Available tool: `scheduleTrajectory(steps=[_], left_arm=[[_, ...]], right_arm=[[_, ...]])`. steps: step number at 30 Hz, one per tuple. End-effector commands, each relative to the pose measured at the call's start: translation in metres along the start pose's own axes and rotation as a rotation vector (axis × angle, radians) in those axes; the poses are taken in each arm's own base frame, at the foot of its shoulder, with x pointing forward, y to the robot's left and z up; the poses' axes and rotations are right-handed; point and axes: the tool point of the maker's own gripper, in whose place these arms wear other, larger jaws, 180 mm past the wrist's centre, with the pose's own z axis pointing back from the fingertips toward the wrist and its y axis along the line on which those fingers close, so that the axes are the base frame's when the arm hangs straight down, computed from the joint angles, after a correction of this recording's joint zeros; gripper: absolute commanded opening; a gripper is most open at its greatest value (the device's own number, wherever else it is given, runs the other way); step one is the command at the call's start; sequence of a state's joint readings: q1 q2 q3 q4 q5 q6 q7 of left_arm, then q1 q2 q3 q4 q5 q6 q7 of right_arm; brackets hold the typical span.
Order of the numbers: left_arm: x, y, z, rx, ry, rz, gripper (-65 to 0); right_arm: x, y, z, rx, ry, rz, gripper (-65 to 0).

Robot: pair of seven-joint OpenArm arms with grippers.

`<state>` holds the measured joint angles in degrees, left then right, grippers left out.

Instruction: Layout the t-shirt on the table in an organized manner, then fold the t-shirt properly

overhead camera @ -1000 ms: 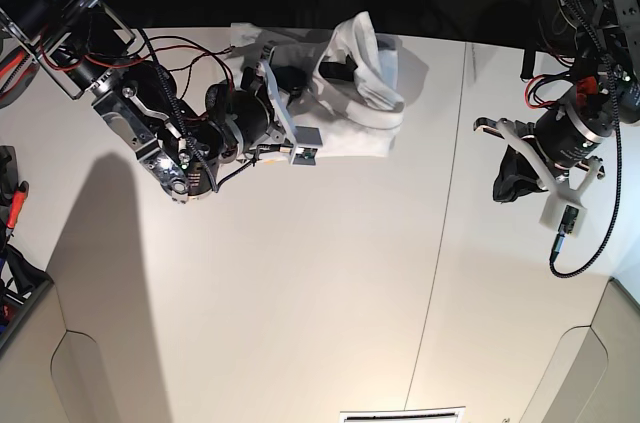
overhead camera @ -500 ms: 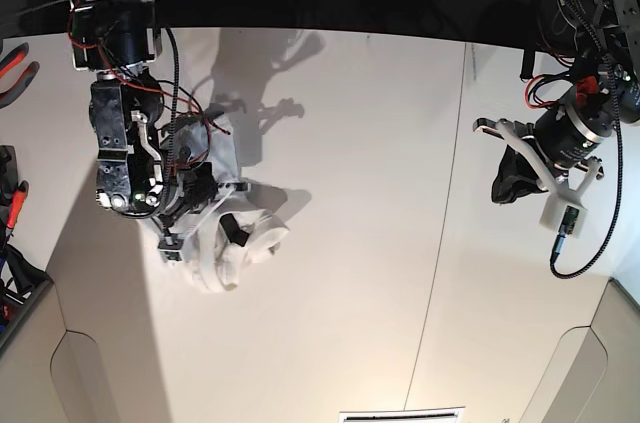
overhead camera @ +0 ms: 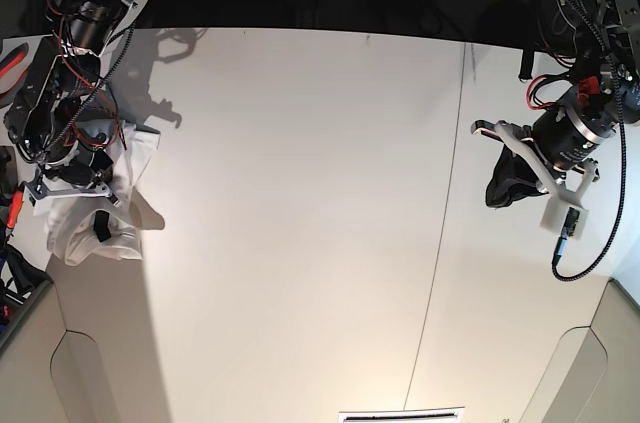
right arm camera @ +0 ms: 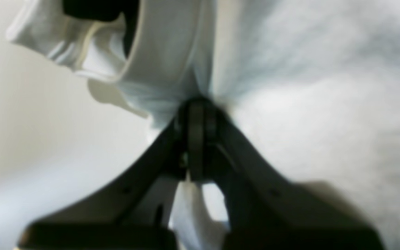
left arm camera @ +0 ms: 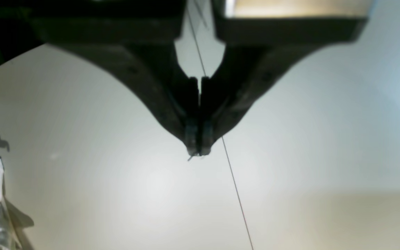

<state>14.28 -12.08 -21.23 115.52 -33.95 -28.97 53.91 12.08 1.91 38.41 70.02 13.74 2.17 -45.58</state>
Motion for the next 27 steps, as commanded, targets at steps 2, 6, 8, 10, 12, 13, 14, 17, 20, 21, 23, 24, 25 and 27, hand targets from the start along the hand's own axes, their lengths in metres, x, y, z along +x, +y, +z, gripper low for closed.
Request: scheduleTrajectory(steps=[2,6,8,10,12,13,14,17,20,21,23,24,25,27], left_arm=[[0.016,-0.002,0.003,-0.015,-0.057,-0.008,-65.0],[0.02,-0.005,0.002,-0.033,-0.072,-0.005,-65.0],[0.026,-0.011,0.003,-0.062,-0.107,-0.014,-65.0],[0.036,-0.012,0.005,-0.071,-0.165,-0.007,-65.0],[0.045,-0.012,0.006,-0.07,-0.206,-0.008,-65.0],[0.046,-0.012,0.006,-0.07,-0.211,-0.008,-65.0],[0.047,-0.012,0.006,-0.07,-0.213,-0.01,-65.0],[0.043,-0.009,0.007,-0.06,-0.195,-0.008,-65.0],[0.031,0.005,0.016,-0.019,-0.15,-0.009,-65.0],[0.026,0.012,0.022,-0.003,-0.14,-0.007,-65.0],[0.018,0.031,0.039,0.044,-0.138,0.023,-65.0],[0.013,0.041,0.049,0.069,-0.136,0.045,-65.0],[0.007,0.05,0.06,0.087,-0.128,0.064,-65.0],[-0.009,0.062,0.084,0.111,-0.096,0.108,-65.0]], right_arm=[[-0.003,-0.008,0.001,-0.016,0.023,0.001,-65.0],[0.004,0.005,0.003,0.046,-0.005,-0.017,-65.0],[0.019,0.013,0.008,0.071,-0.054,-0.021,-65.0],[0.039,0.023,0.019,0.091,-0.117,-0.008,-65.0],[0.065,0.04,0.04,0.143,-0.208,0.038,-65.0],[0.078,0.05,0.053,0.177,-0.257,0.069,-65.0],[0.089,0.059,0.068,0.208,-0.3,0.102,-65.0],[0.112,0.085,0.113,0.289,-0.412,0.232,-65.0],[0.111,0.091,0.153,0.336,-0.488,0.356,-65.0],[0.105,0.086,0.161,0.329,-0.493,0.392,-65.0],[0.089,0.073,0.175,0.314,-0.477,0.455,-65.0],[0.078,0.067,0.181,0.304,-0.457,0.485,-65.0],[0.066,0.06,0.184,0.292,-0.428,0.514,-65.0],[0.039,0.046,0.189,0.28,-0.35,0.577,-65.0]])
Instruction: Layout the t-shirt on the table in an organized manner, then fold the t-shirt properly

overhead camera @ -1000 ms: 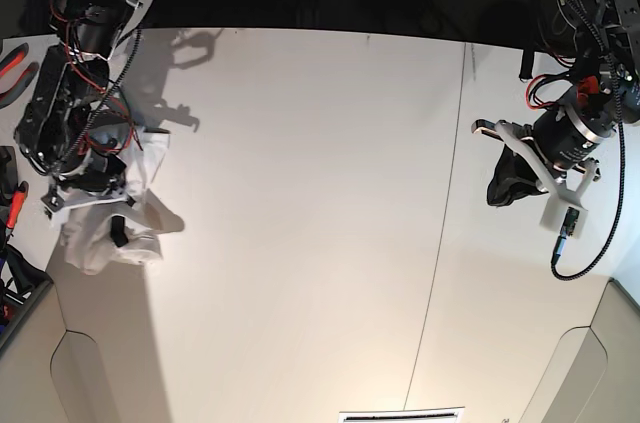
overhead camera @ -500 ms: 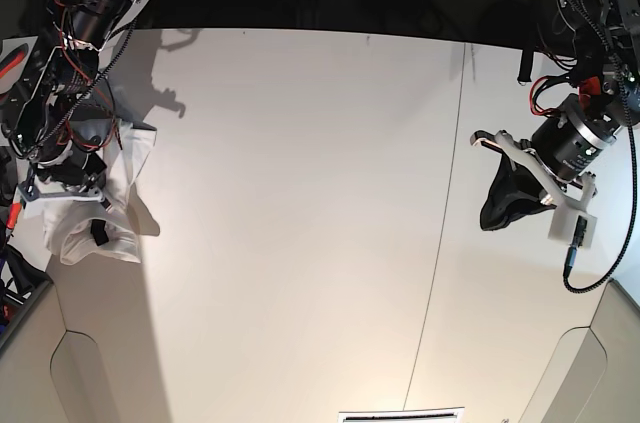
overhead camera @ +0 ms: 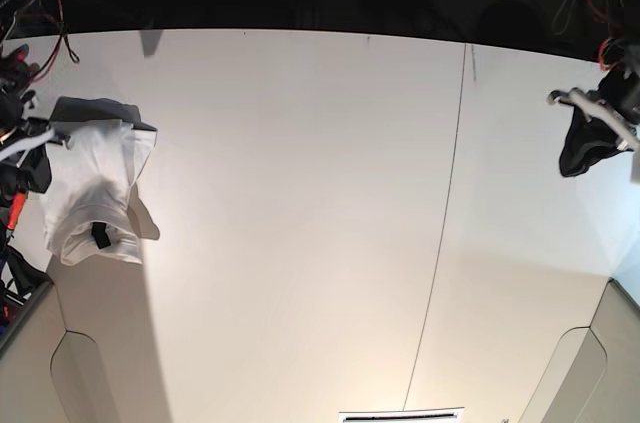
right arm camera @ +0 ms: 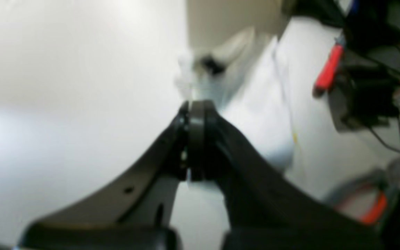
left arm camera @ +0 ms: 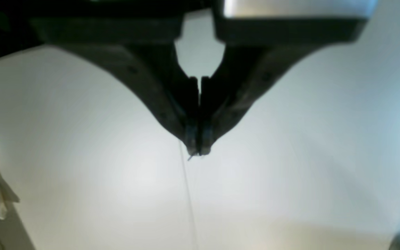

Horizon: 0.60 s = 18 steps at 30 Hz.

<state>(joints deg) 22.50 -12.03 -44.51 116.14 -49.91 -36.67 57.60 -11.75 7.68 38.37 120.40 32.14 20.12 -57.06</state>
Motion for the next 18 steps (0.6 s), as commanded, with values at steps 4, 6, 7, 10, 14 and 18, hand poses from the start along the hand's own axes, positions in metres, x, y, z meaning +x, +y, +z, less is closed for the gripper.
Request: scheduleTrajectory(steps=[4,6,7,10,14,18], left_arm=[[-0.023,0.022,0.048,0.048,0.068,0.013,-65.0],[-0.043,0.037,0.069,0.097,0.143,0.021,-65.0],[-0.054,0.044,0.078,0.114,0.187,0.028,-65.0],[-0.098,0.064,0.106,0.143,0.352,0.079,-65.0],[-0.174,0.085,0.152,0.162,0.571,0.244,-65.0],[-0.259,0.08,0.195,0.135,0.819,0.4,-65.0]], right_arm=[[-0.055,-0.001,0.028,0.022,0.151,0.028,-65.0],[-0.09,-0.005,0.043,0.024,0.263,0.039,-65.0],[-0.106,-0.007,0.051,0.031,0.321,0.054,-65.0],[-0.155,-0.01,0.074,0.059,0.499,0.087,-65.0],[-0.231,-0.013,0.112,0.116,0.775,0.094,-65.0],[-0.319,-0.021,0.163,0.223,1.102,0.102,-65.0]])
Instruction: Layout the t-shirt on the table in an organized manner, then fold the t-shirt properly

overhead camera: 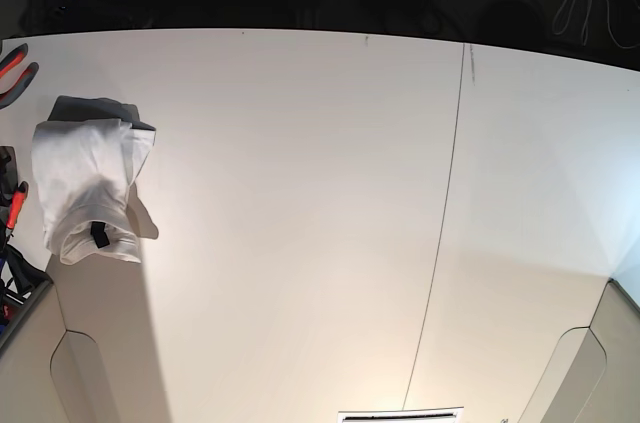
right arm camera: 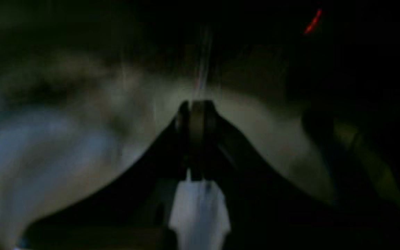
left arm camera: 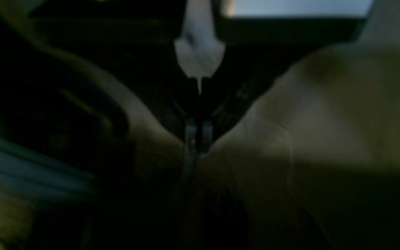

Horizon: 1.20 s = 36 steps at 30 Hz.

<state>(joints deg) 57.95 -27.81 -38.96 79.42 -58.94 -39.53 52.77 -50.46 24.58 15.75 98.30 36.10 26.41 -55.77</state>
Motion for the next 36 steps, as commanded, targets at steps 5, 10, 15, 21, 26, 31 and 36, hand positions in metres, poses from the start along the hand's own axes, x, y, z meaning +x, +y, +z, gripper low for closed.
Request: scheduleTrajectory(steps=[5,10,15,21,26,31,36], left_arm=[[-0.079,0.03,-0.035,0.036,0.157,-0.006,-65.0],[-0.104,0.014,-0.089,-0.015,0.178,-0.214,-65.0],[-0.055,-0.036,-0.179,0.067,0.001,-0.409,-65.0],[-0.037,-0.13,-0.254,0.038,-0.027,-0.485,-65.0],[-0.017,-0.178,-0.277,-0.017,-0.053,-0.492,-65.0],[-0.006,-0.194,-0.282,-0.038,-0.076,-0.493,-65.0],[-0.003,-0.195,-0.283,-0.039,-0.082,-0.494,-65.0]], right_arm=[[-0.101,-0.015,-0.048,0.081,0.239,-0.02,-65.0],[-0.129,-0.036,-0.101,0.034,0.274,0.008,-65.0],[-0.051,-0.042,-0.158,-0.089,0.127,-0.002,-65.0],[0.052,-0.001,-0.195,-0.121,-0.001,-0.036,-65.0],[0.107,0.023,-0.203,-0.152,-0.08,-0.043,-65.0],[0.114,0.026,-0.203,-0.154,-0.091,-0.049,-65.0],[0.114,0.026,-0.203,-0.154,-0.09,-0.049,-65.0]])
